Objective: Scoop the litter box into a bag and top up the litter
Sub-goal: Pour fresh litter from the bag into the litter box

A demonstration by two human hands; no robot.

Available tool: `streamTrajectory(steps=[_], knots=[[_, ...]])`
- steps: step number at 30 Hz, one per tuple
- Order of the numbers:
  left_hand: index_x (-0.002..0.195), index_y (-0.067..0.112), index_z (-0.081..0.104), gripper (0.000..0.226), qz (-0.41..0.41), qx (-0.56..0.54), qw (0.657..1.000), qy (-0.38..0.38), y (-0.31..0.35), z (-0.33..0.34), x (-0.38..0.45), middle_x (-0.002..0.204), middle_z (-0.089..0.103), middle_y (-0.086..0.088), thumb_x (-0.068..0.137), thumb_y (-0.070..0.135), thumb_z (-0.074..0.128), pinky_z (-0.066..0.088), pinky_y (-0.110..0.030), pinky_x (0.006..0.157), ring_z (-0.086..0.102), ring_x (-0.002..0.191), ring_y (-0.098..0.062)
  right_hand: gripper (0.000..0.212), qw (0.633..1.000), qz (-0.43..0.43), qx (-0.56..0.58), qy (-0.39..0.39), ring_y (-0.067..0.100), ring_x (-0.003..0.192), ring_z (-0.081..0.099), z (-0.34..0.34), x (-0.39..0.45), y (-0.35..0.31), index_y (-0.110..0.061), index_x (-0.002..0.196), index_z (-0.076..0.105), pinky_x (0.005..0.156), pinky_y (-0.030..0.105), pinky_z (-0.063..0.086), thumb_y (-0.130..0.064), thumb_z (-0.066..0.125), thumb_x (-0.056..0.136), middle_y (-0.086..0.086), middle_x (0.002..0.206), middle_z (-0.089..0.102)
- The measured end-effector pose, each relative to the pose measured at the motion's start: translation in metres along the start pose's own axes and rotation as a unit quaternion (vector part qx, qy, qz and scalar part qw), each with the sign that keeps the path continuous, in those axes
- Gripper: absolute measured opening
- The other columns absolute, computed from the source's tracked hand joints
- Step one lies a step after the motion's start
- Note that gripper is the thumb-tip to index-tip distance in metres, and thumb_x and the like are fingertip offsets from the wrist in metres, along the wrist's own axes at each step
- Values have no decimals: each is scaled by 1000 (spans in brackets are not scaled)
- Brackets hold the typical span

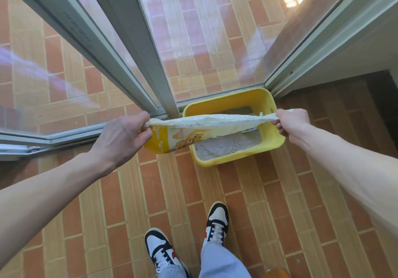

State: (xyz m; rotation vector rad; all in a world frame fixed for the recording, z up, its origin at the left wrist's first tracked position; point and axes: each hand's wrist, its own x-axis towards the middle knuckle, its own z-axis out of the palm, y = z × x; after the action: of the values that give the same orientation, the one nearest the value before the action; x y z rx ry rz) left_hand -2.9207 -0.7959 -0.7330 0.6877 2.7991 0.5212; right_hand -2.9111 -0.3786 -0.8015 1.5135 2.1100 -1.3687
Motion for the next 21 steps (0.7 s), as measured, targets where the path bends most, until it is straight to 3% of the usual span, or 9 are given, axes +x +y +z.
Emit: streamTrajectory(steps=[6, 15, 21], knots=[[79, 13, 44, 24, 8, -2, 1000, 3, 10, 9, 2, 58, 39, 3, 93, 13, 64, 29, -33, 48, 43, 51, -24, 17, 999, 20, 28, 30, 8, 45, 48, -10, 2, 6, -3, 94, 70, 40, 20, 37, -15, 59, 92, 6, 64, 66], [81, 12, 45, 22, 33, 5, 999, 0, 22, 12, 7, 59, 45, -2, 94, 16, 63, 34, -34, 49, 46, 52, -26, 17, 998, 34, 31, 43, 9, 47, 48, -26, 1, 17, -4, 95, 70, 44, 20, 38, -15, 58, 92, 6, 64, 67], [79, 15, 42, 27, 34, 0, 999, -8, 25, 16, 4, 58, 42, 2, 93, 15, 65, 26, -28, 46, 42, 51, -22, 19, 998, 36, 19, 46, 10, 48, 48, -31, -3, 25, -2, 97, 69, 46, 21, 39, -16, 57, 93, 8, 66, 68]])
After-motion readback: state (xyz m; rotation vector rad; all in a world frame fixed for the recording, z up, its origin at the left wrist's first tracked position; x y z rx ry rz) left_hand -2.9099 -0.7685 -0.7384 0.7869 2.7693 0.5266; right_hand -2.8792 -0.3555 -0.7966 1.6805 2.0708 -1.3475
